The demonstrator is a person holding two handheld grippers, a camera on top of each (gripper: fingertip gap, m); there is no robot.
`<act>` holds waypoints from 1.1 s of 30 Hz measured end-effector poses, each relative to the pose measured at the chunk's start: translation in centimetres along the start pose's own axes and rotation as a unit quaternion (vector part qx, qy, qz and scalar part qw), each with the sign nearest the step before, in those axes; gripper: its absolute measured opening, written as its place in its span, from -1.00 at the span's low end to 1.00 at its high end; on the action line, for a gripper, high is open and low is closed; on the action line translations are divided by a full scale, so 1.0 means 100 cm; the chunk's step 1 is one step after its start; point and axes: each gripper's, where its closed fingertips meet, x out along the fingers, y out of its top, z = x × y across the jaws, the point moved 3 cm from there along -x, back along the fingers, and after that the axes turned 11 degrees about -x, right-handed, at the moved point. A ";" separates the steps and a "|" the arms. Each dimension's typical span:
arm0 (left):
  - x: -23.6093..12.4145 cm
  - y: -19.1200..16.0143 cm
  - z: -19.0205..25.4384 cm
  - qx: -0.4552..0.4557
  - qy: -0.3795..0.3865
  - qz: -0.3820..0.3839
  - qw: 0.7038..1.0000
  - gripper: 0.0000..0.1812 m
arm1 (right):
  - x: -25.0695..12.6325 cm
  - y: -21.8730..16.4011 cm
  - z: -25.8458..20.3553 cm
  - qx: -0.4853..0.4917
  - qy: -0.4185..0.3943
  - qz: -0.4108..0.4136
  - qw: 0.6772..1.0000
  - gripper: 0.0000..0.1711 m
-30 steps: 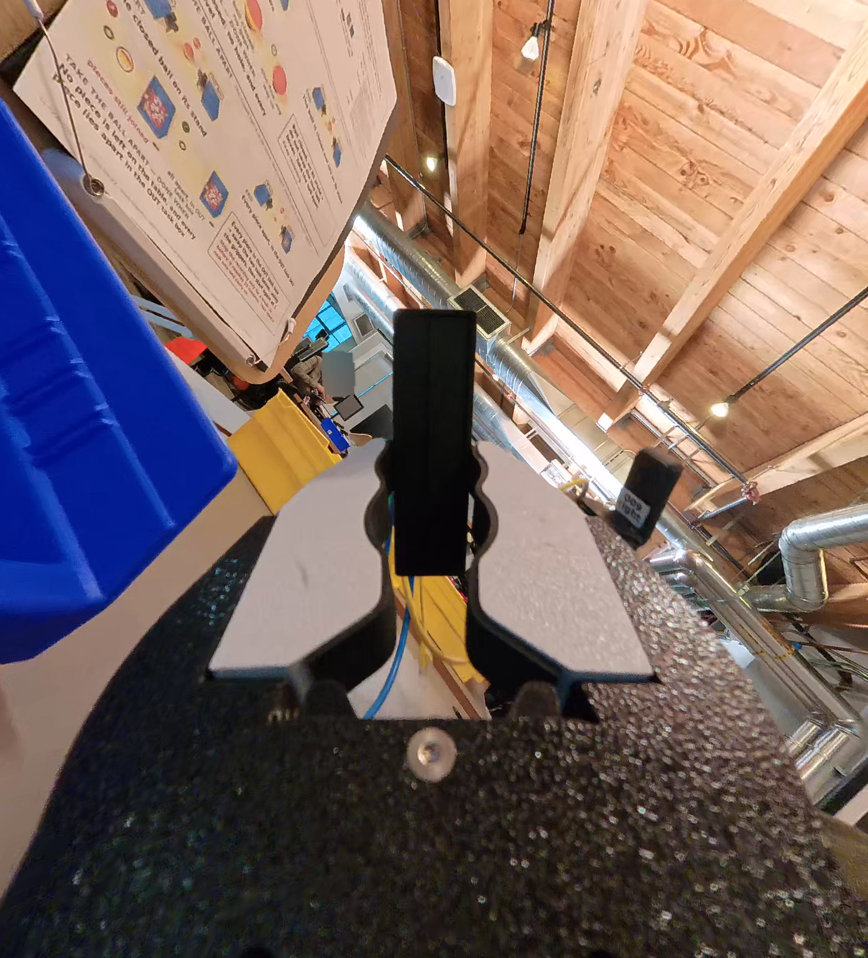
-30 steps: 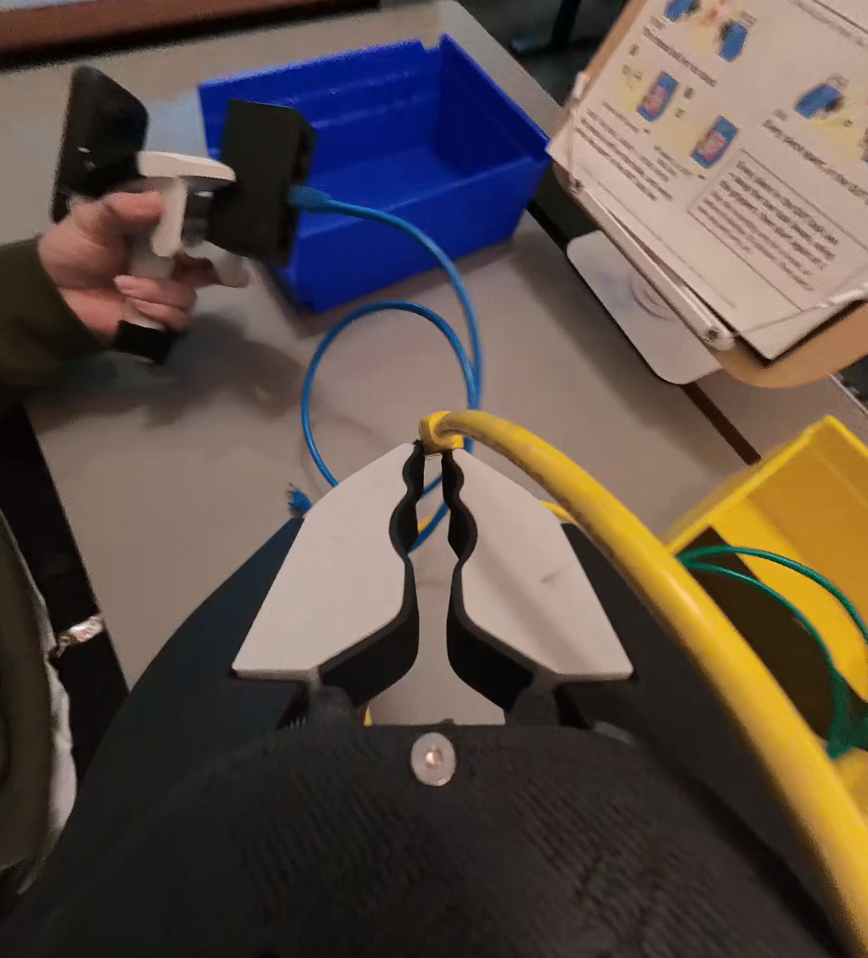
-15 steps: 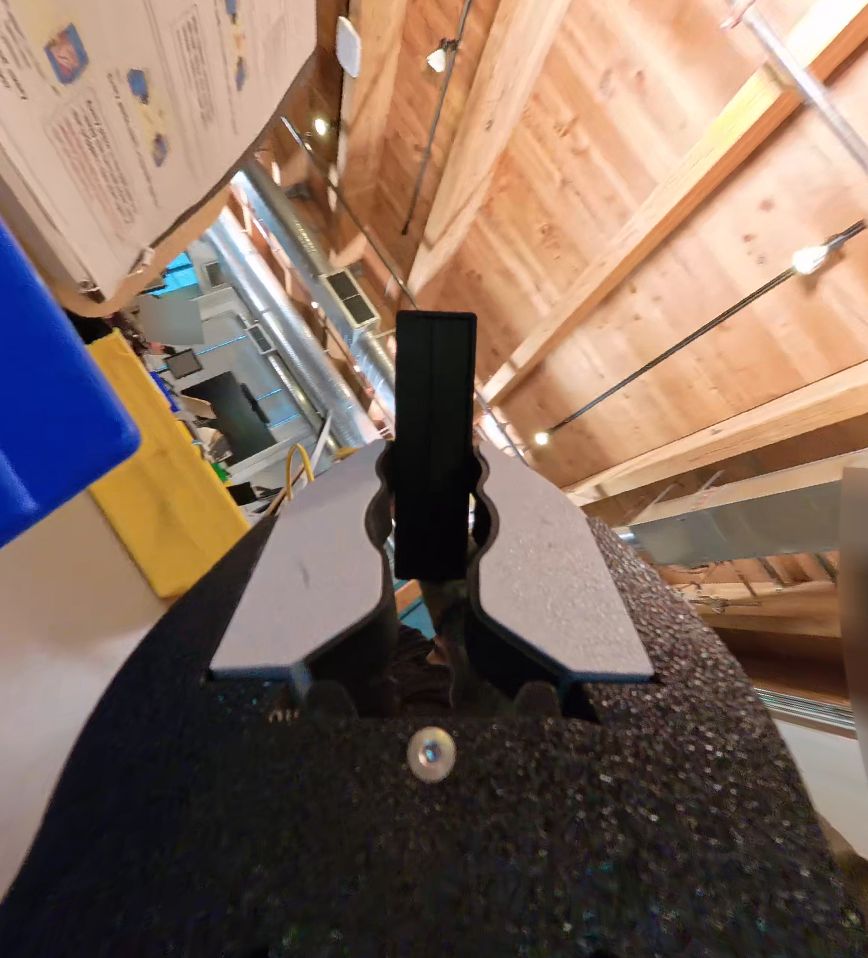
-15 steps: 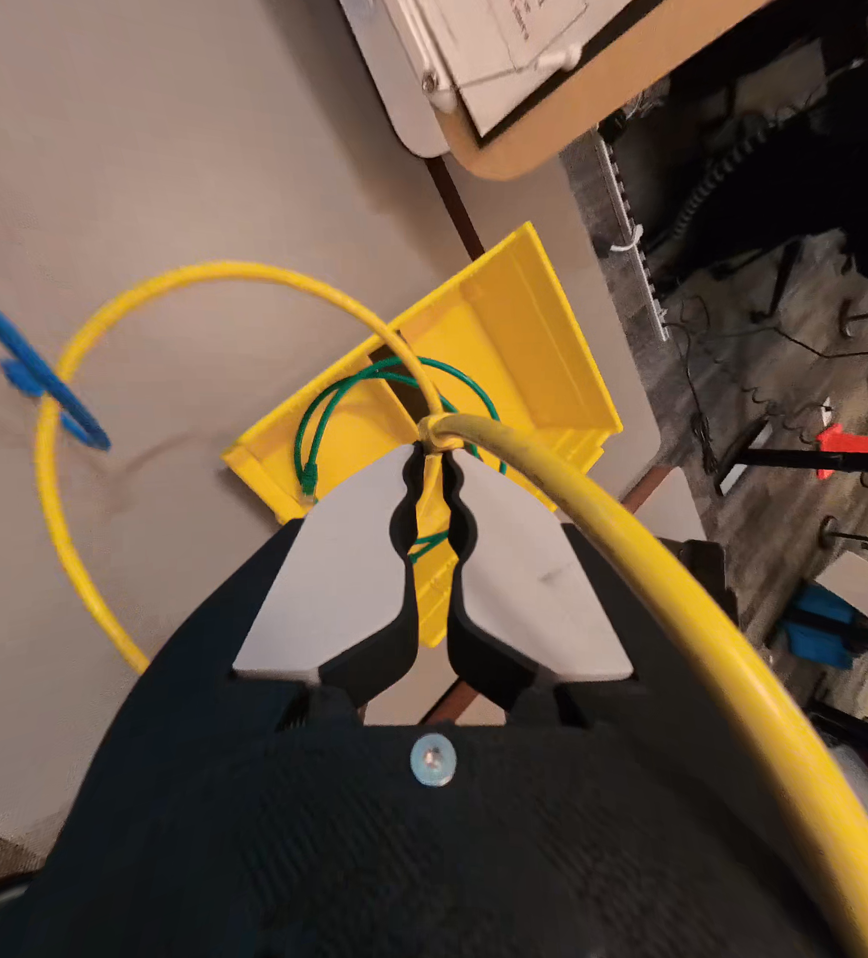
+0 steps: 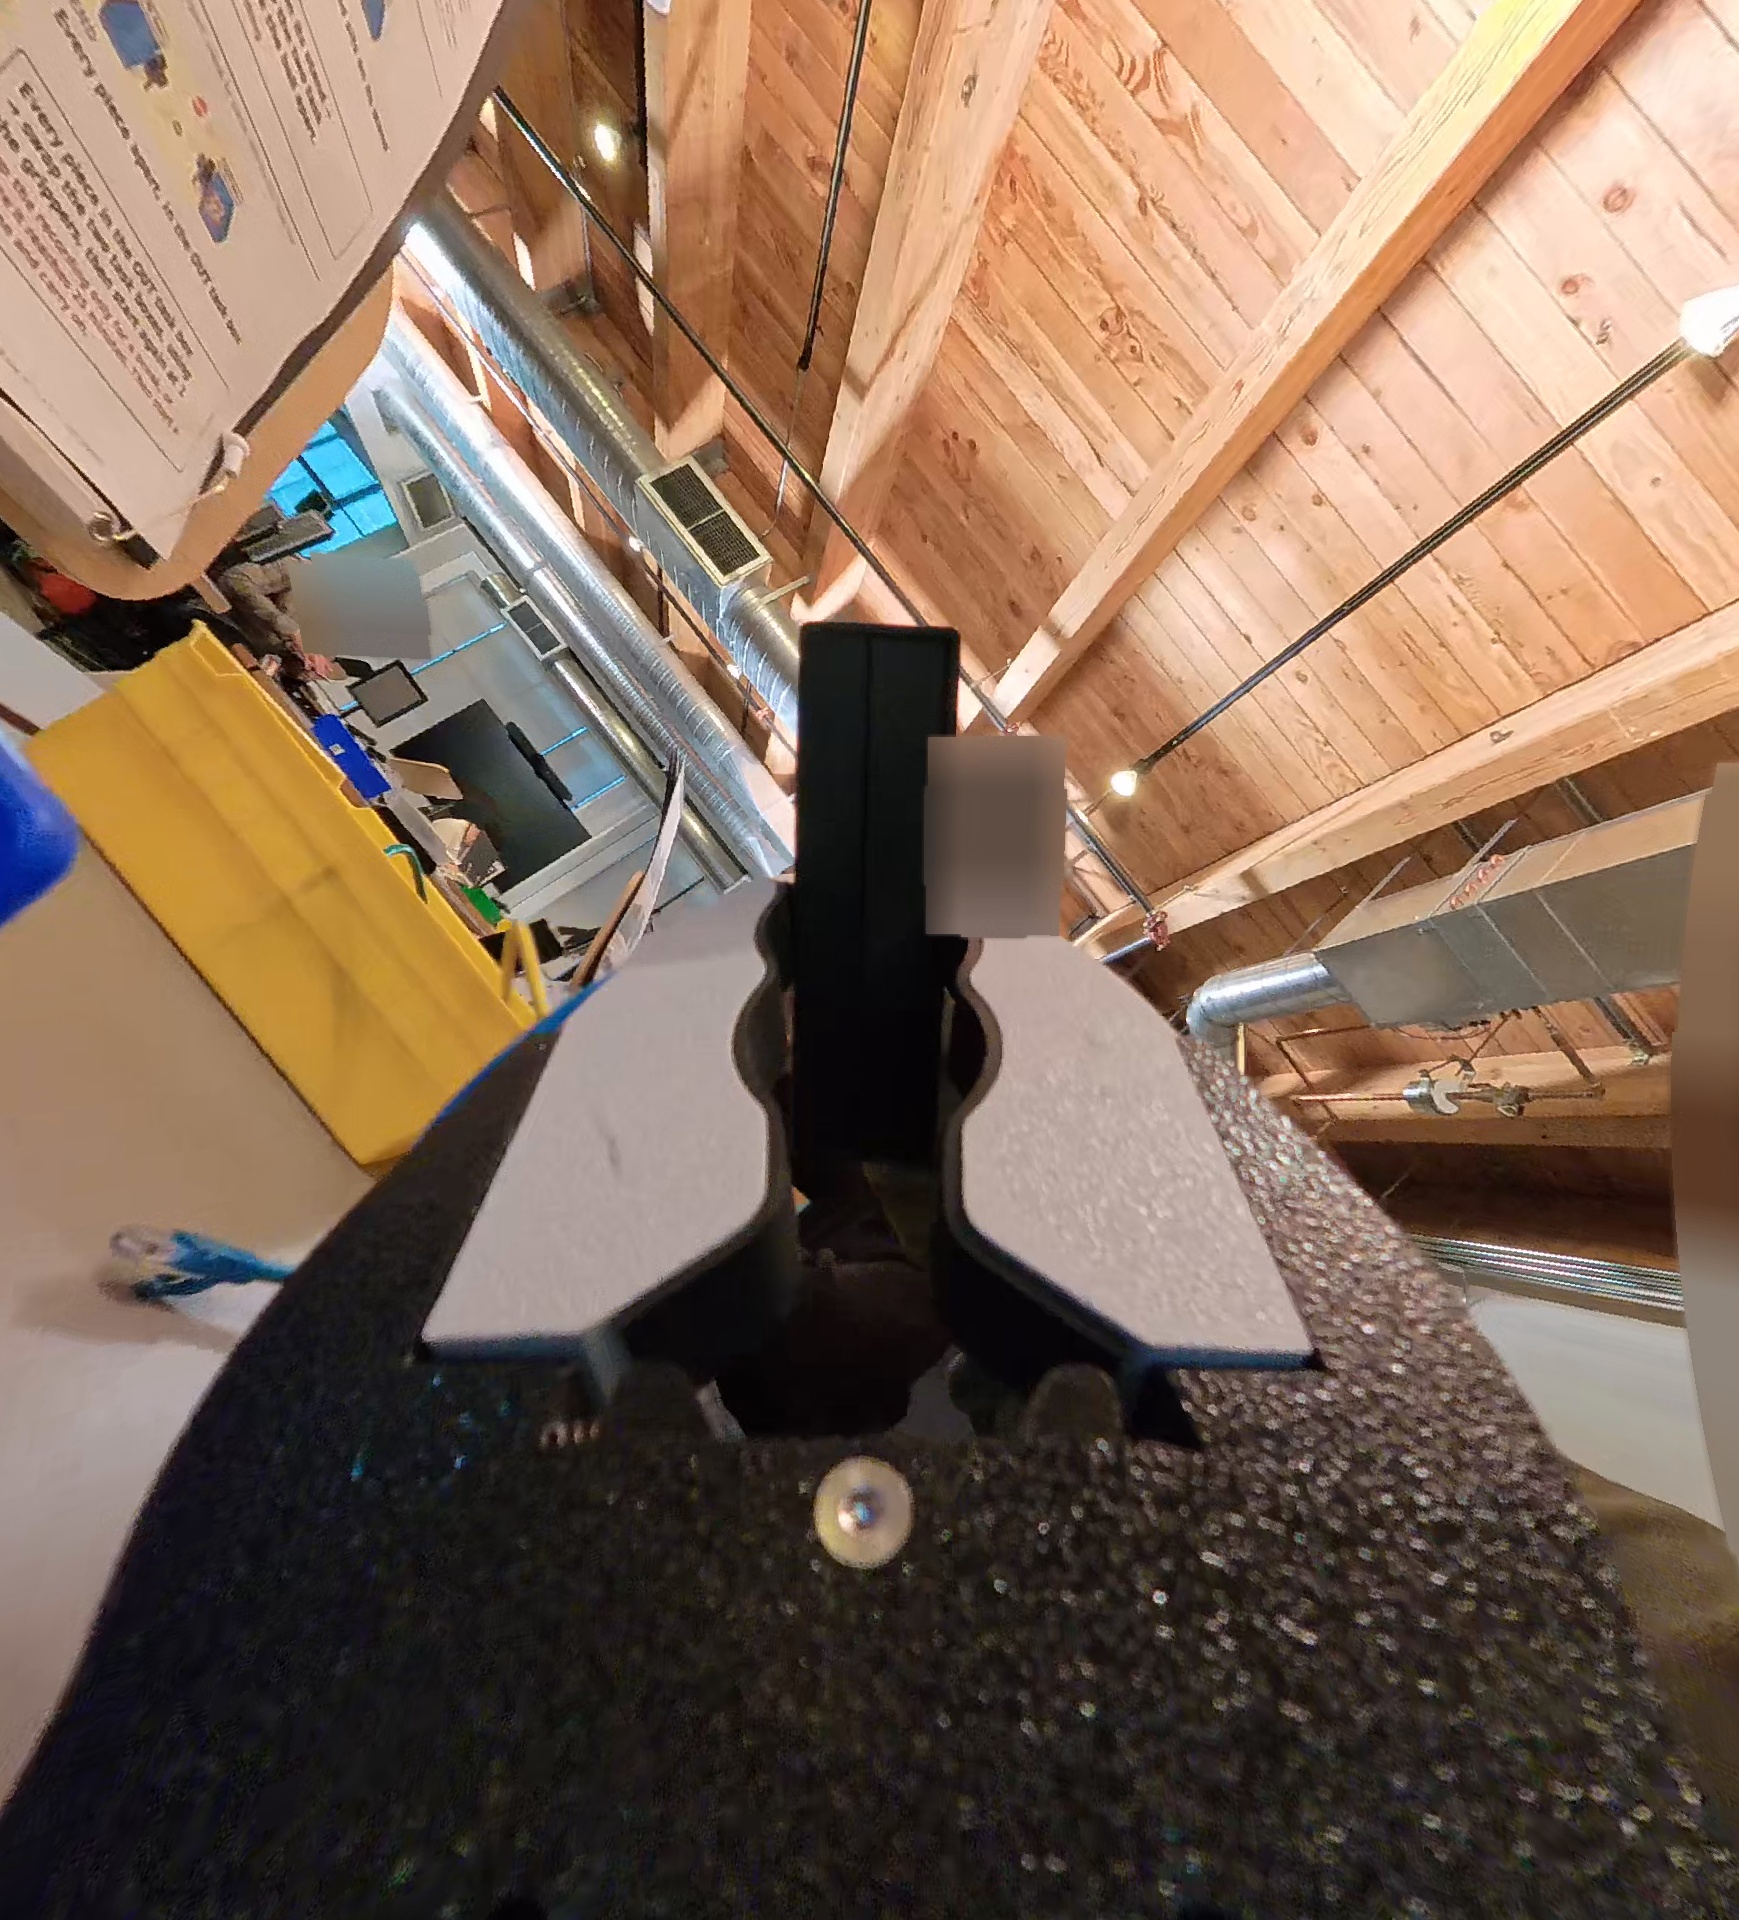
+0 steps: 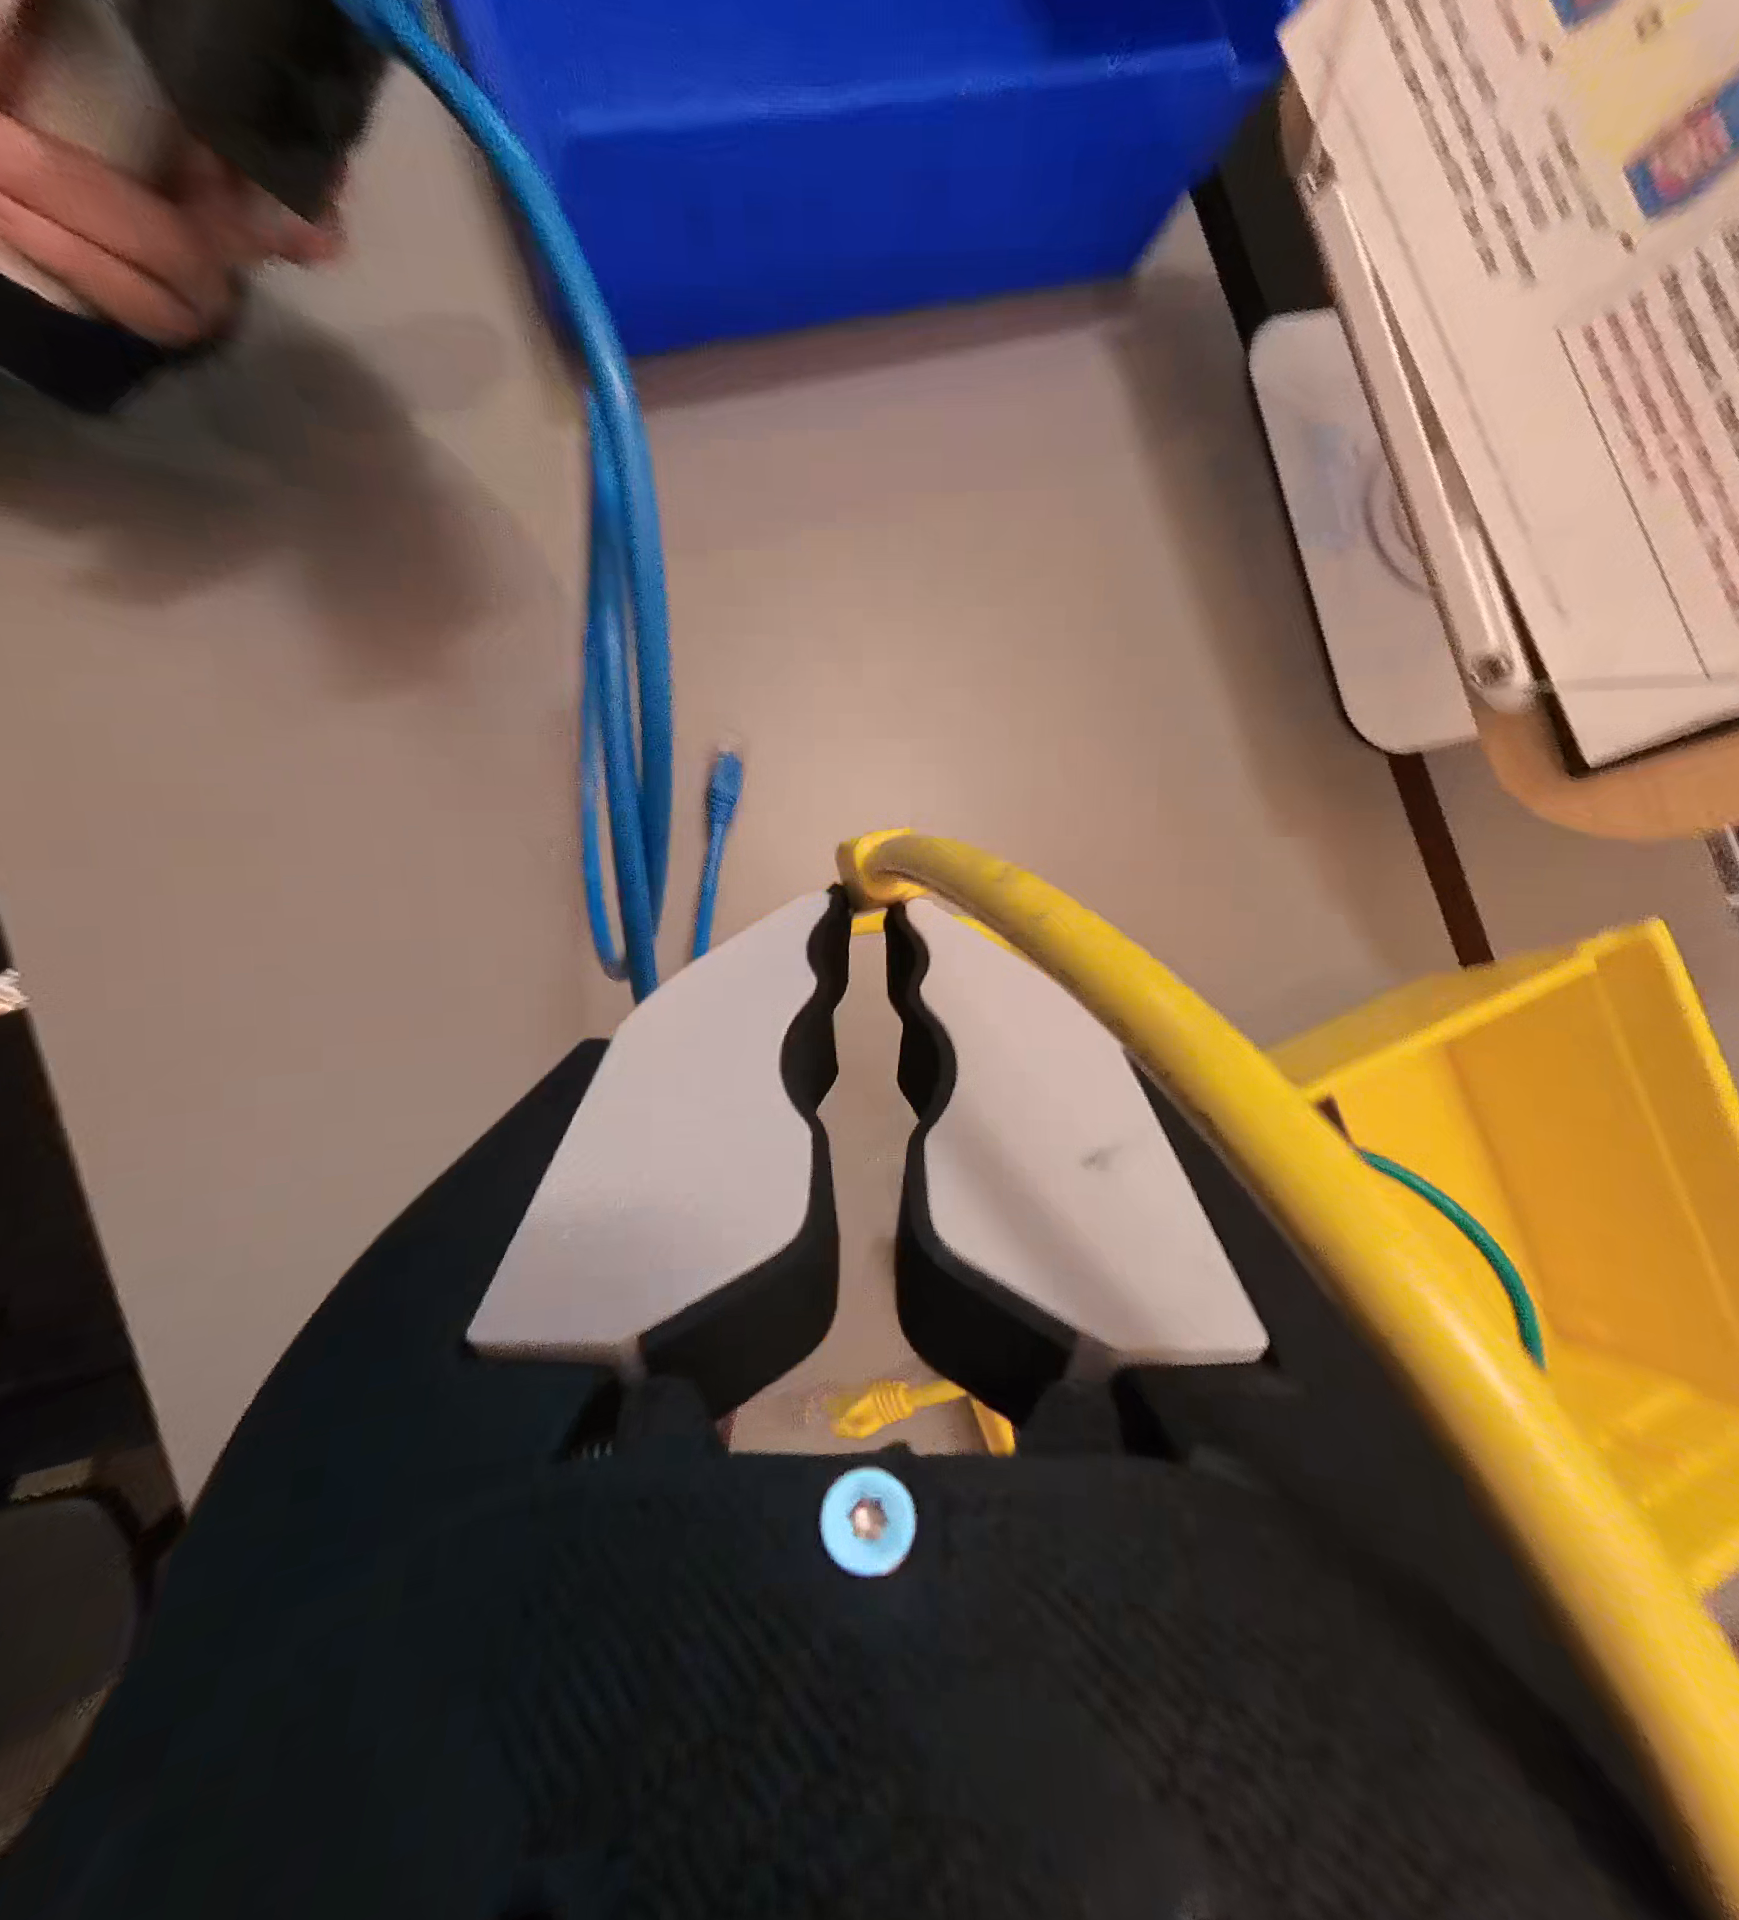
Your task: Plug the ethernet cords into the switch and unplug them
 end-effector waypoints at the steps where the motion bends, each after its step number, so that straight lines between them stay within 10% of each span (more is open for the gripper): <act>1: 0.001 -0.001 0.002 -0.006 -0.007 0.001 1.000 -0.70 | 0.000 0.007 -0.005 -0.003 0.002 0.014 1.000 -0.92; 15: 0.025 0.003 0.030 -0.051 -0.035 0.140 0.988 -0.70 | -0.032 0.060 -0.053 0.063 -0.069 0.312 0.945 -0.86; 33: 0.182 -0.039 0.066 -0.103 -0.036 0.085 0.990 -0.70 | 0.079 0.028 -0.174 -0.039 0.064 0.228 0.971 -0.99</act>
